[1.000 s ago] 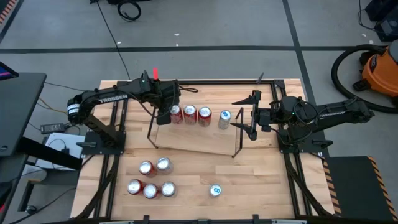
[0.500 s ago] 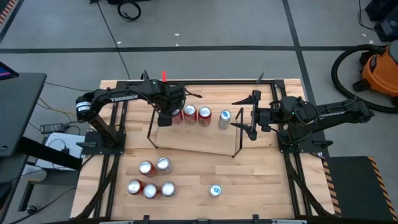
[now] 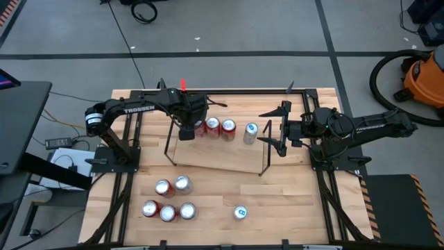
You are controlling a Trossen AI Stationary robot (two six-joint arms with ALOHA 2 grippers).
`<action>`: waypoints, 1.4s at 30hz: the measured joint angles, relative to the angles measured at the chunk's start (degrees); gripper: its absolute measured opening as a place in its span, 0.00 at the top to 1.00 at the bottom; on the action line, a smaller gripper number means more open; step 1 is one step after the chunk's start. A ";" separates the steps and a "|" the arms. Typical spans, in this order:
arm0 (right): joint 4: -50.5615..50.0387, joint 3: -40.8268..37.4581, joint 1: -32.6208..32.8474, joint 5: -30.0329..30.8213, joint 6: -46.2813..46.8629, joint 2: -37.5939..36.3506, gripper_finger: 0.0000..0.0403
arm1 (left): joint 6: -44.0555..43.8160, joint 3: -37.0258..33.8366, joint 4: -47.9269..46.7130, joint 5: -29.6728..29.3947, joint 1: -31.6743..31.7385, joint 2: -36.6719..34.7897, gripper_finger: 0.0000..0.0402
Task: Place canned beverage on shelf
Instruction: Adjust the red-white soda can on the shelf
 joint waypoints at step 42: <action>0.00 0.00 -0.01 -0.04 0.02 -0.02 0.09 | 4.55 0.00 4.00 1.95 -0.44 -0.07 0.52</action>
